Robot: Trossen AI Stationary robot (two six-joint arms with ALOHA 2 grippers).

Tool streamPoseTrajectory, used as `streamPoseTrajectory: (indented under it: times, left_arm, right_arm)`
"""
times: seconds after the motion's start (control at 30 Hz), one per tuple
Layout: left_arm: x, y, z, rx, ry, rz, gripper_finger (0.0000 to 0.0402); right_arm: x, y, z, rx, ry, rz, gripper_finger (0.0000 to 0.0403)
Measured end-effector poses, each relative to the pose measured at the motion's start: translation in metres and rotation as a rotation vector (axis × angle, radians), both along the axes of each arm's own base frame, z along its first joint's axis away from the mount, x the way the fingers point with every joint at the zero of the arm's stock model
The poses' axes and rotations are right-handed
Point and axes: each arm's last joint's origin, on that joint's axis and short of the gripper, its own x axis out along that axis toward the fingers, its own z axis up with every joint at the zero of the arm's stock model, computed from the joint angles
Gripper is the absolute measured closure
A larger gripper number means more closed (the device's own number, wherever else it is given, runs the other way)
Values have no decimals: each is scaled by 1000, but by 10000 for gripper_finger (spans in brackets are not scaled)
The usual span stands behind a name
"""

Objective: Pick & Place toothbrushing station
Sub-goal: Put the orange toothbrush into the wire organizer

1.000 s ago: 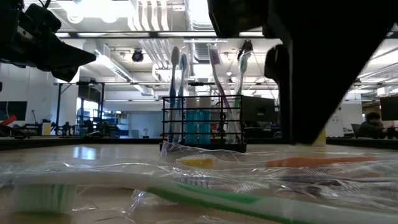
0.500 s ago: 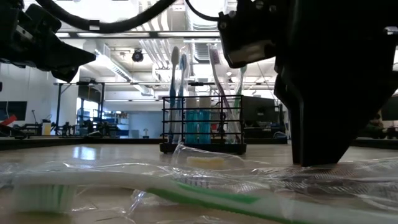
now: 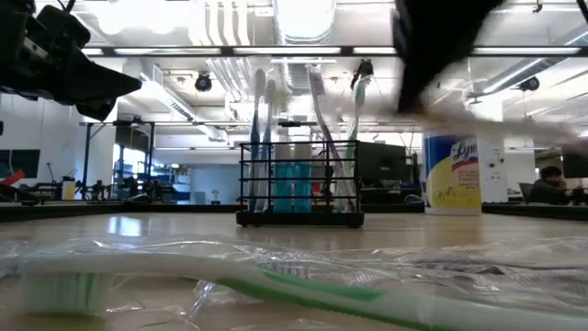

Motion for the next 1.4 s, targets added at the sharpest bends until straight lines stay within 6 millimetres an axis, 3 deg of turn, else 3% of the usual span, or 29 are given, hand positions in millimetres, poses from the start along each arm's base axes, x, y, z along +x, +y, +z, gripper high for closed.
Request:
streamPoseTrajectory:
  times: [0.2, 0.3, 0.4, 0.5, 0.77, 0.93, 1.07, 1.23, 1.4]
  left_arm:
    - [0, 0, 0, 3, 1, -1, 389]
    - [0, 0, 0, 3, 1, -1, 394]
    - [0, 0, 0, 2, -2, -1, 395]
    - [0, 0, 1, -17, -15, 0, 392]
    - [1, -2, 4, -59, -67, -41, 371]
    - [4, -3, -1, -49, -52, -77, 331]
    - [9, -4, 6, -74, -111, -85, 266]
    - [18, -6, 24, -85, -271, -104, 183]
    - [34, -9, 53, -10, -312, -123, 164]
  right_arm:
    - [-30, 2, 78, -141, -373, 75, 388]
    - [-50, -8, 99, -204, -470, 82, 389]
    - [-64, -21, 105, -237, -574, 86, 389]
    - [-69, -32, 95, -229, -711, 119, 389]
    - [-68, -61, 31, -296, -998, 169, 389]
    - [-74, -82, 5, -318, -1083, 189, 390]
    - [-78, -95, -1, -337, -1092, 176, 390]
    - [-78, -104, 7, -324, -1121, 238, 390]
    - [-76, -107, 16, -332, -1151, 276, 390]
